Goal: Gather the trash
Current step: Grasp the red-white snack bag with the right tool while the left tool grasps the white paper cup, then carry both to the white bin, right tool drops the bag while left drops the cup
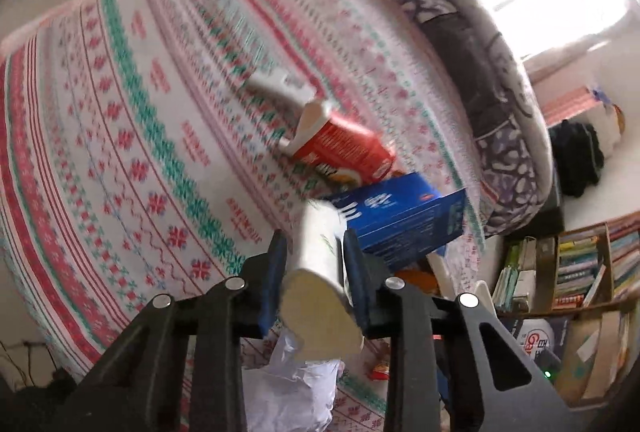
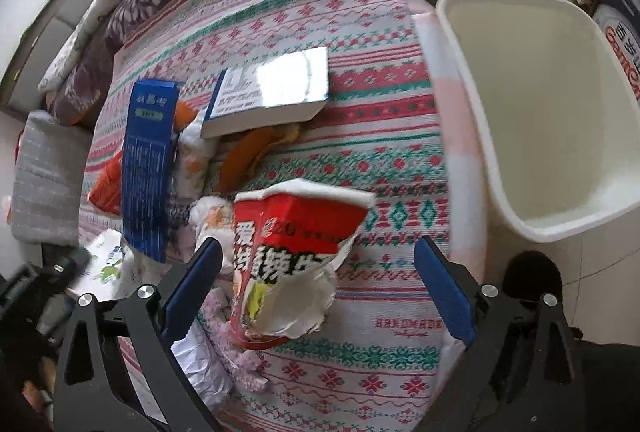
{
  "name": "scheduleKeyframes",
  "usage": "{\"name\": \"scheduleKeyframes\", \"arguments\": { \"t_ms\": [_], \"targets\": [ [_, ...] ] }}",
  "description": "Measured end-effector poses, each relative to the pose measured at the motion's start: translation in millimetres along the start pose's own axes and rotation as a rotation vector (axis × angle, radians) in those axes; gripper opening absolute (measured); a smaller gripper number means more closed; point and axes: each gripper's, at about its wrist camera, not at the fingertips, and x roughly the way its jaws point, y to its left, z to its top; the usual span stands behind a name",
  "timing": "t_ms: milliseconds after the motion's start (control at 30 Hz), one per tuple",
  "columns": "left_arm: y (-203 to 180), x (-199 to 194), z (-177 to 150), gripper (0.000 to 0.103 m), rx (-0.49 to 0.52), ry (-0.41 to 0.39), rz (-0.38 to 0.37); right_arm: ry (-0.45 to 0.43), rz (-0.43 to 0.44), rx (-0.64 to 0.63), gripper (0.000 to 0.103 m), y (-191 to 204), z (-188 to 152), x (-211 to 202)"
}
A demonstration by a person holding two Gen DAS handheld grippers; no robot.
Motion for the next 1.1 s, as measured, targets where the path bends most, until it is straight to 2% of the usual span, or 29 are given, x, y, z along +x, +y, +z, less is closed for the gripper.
{"name": "scheduleKeyframes", "arguments": {
  "t_ms": [133,200,300,400,733,933,1100],
  "targets": [
    [-5.4,-17.3,0.6,0.029,0.07,-0.058,0.013,0.019,-0.014,-0.055,0.075,11.4,0.2,9.1],
    [-10.0,-20.7,0.4,0.028,0.107,-0.073,0.019,0.039,-0.012,-0.073,0.056,15.4,-0.5,13.5],
    [-11.4,-22.2,-2.4,0.025,0.139,-0.079,0.025,0.033,-0.009,-0.111,0.04,20.0,-1.0,11.3],
    [-14.0,-23.5,-2.9,0.025,0.16,-0.092,0.032,-0.012,0.003,-0.147,0.037,24.3,-0.5,1.2],
    [-36.8,-32.6,-12.4,0.024,0.27,-0.176,0.047,-0.183,0.027,-0.232,0.037,29.1,7.9,-38.2],
    [-52.2,-35.5,-20.9,0.024,0.33,-0.23,0.062,-0.316,0.016,-0.292,0.037,28.4,8.2,-65.8],
    [-67.3,-36.3,-30.3,0.024,0.382,-0.268,0.064,-0.395,0.007,-0.314,0.037,25.8,5.7,-83.9]
  ]
}}
